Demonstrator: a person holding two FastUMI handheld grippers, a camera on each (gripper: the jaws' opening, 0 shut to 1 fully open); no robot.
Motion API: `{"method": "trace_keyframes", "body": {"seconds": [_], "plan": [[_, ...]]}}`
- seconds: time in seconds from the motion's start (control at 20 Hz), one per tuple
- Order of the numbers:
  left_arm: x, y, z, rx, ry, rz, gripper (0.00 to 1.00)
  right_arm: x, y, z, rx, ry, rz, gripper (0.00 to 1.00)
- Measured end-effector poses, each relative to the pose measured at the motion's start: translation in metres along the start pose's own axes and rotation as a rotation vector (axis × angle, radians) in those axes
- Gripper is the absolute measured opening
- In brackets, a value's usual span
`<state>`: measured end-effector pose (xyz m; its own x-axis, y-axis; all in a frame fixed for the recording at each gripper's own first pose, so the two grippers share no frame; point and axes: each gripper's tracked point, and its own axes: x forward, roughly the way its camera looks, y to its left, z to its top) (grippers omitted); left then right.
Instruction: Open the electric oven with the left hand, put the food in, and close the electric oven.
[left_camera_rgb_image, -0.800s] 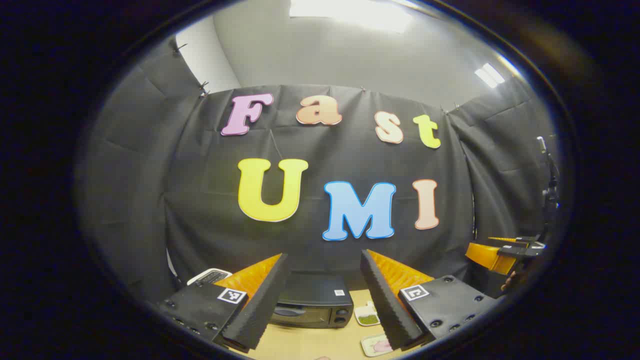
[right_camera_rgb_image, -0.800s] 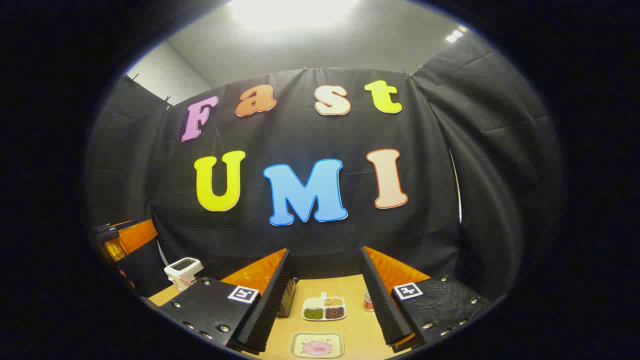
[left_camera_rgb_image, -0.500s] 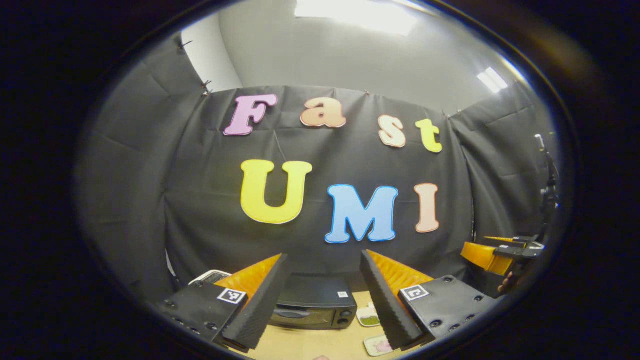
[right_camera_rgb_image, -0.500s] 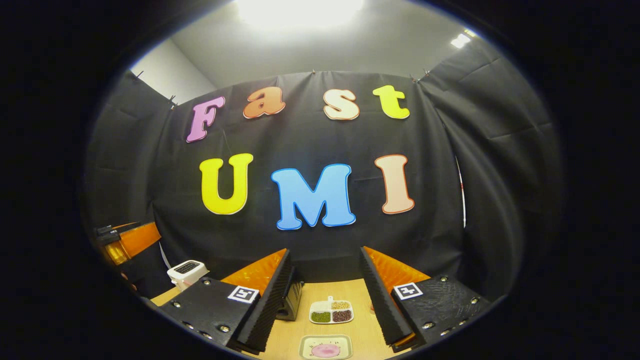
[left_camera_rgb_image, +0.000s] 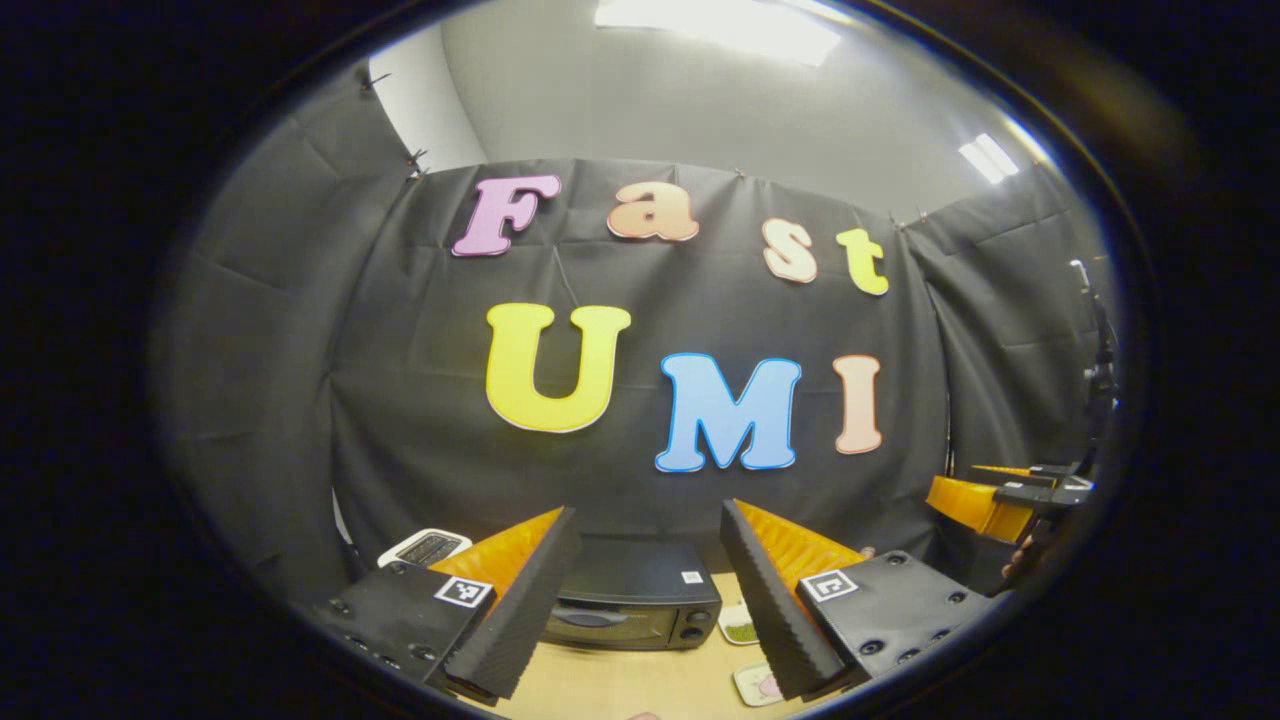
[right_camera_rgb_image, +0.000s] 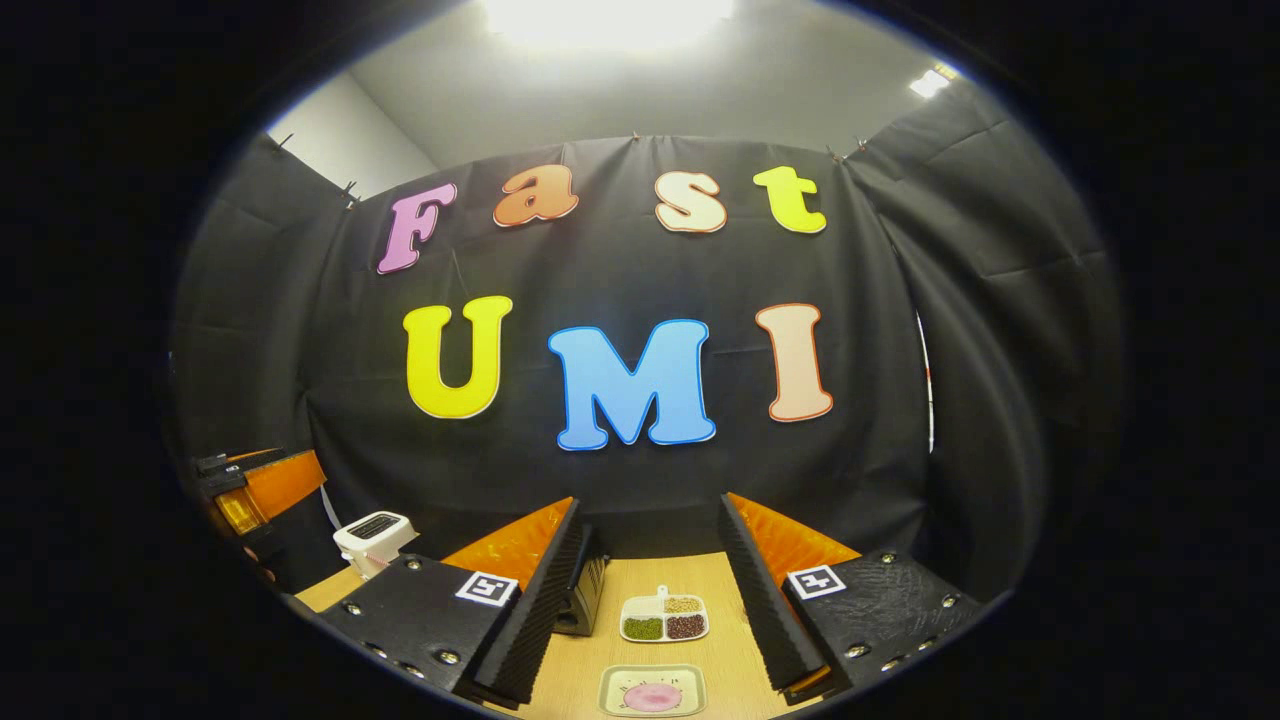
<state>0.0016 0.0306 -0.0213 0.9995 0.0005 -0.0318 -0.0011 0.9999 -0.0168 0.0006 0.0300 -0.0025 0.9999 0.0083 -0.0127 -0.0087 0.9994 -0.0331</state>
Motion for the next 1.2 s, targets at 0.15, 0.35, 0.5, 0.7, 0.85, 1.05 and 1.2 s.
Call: {"method": "trace_keyframes", "body": {"seconds": [0.15, 0.35, 0.5, 0.7, 0.85, 1.05, 1.2], "plan": [[0.014, -0.001, -0.023, -0.006, 0.043, -0.014, 0.96, 0.002, -0.004, -0.006, 0.001, 0.010, -0.009, 0.83], [0.040, 0.007, -0.056, 0.000, 0.106, -0.030, 1.00, 0.004, -0.013, -0.017, -0.011, 0.037, -0.037, 0.83], [0.067, 0.020, -0.088, 0.021, 0.170, -0.029, 0.96, 0.005, -0.019, -0.026, -0.027, 0.059, -0.058, 0.83], [0.111, 0.035, -0.136, -0.010, 0.258, -0.042, 1.00, 0.008, -0.025, -0.035, -0.047, 0.087, -0.086, 0.83], [0.139, 0.049, -0.177, 0.003, 0.329, -0.040, 1.00, 0.010, -0.029, -0.042, -0.056, 0.107, -0.107, 0.83], [0.171, 0.069, -0.234, 0.019, 0.423, -0.014, 0.97, 0.013, -0.035, -0.047, -0.062, 0.127, -0.143, 0.83], [0.186, 0.076, -0.270, 0.013, 0.487, -0.010, 0.97, 0.014, -0.040, -0.050, -0.074, 0.142, -0.167, 0.83]]}}
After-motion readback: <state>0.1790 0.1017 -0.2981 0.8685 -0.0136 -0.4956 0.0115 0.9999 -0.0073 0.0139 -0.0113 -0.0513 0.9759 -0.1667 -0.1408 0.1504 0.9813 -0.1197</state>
